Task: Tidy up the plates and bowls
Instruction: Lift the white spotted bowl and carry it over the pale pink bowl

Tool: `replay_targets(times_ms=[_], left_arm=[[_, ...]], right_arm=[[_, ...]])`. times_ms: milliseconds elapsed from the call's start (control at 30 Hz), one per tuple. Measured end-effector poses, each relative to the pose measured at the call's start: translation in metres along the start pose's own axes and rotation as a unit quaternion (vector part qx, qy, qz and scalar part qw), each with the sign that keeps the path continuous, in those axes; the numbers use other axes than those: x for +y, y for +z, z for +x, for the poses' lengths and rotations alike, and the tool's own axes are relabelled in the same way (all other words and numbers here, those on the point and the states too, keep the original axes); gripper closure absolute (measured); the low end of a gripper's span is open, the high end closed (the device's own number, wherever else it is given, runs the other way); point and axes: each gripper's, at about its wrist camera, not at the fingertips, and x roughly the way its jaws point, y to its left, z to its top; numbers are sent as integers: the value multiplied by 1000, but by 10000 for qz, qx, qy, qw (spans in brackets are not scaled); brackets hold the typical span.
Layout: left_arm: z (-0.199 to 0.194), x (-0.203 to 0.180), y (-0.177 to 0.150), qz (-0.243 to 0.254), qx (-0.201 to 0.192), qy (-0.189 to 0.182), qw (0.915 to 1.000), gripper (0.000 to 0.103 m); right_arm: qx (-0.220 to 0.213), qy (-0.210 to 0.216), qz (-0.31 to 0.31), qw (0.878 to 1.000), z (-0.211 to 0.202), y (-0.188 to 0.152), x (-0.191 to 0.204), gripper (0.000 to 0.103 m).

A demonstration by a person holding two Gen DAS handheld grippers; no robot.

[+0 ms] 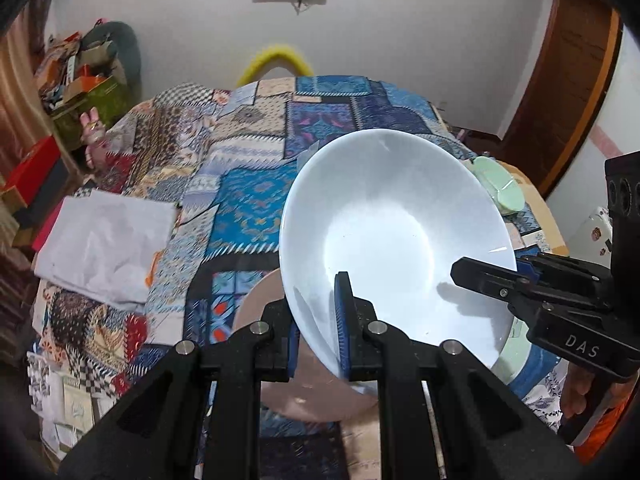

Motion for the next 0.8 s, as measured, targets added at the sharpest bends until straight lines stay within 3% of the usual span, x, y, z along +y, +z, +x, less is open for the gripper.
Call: replay_targets(times_ms=[367,800], left_arm=[[26,34,-31,-280,428,27,9987,88],[59,42,-53,-386,882,-6,9954,88]], right_arm=[[405,114,21,9991,38,-17,19,83],[867,122,275,9958,66,-42,14,83]])
